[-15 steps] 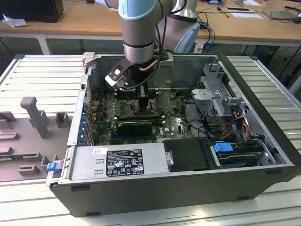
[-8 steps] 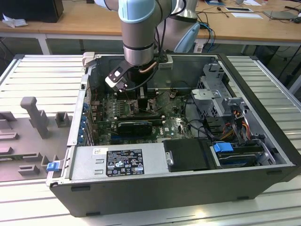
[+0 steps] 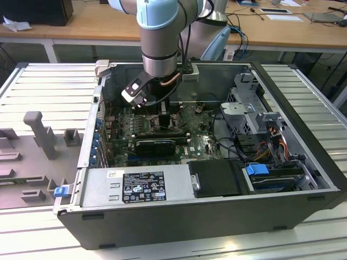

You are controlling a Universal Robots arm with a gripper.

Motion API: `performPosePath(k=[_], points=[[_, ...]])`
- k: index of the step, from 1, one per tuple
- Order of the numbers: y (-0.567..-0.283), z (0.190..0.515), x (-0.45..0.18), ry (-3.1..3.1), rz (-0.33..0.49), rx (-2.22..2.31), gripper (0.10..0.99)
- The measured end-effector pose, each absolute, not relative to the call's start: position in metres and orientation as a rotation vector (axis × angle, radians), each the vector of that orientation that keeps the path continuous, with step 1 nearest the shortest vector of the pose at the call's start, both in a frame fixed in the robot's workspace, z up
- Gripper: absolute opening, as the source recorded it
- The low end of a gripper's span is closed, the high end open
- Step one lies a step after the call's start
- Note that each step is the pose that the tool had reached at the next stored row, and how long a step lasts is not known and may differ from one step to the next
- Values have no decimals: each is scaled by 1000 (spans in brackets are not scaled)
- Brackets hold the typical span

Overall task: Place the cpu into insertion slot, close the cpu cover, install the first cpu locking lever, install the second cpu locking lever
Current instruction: 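Place the cpu into insertion slot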

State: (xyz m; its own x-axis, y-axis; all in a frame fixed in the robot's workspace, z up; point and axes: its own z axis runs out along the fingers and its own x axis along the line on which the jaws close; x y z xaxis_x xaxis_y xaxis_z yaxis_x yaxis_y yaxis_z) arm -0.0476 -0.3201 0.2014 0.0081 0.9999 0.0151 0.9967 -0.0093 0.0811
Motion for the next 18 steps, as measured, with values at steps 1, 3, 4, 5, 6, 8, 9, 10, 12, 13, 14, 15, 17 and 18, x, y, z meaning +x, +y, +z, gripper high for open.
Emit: performPosePath(k=[1,3,4,5,6,8,9,10,12,13,14,15,17,18], points=[[-320,201,-48,2177,105,2197,529],[-320,201,-47,2178,108,2198,604],[-320,201,-47,2178,109,2199,604],[-320,202,-47,2178,110,2200,604],[-320,203,-47,2178,110,2200,604],[-320,204,-47,2178,110,2200,604],[-320,205,-47,2178,110,2200,604],[-320,206,-47,2178,110,2200,604],[-320,206,-46,2178,111,2200,604],[-320,205,-46,2178,111,2200,604],[-320,205,-46,2178,110,2200,604],[-320,205,-46,2178,110,2200,604],[-319,205,-45,2178,110,2200,604],[-319,205,-46,2179,111,2201,604]])
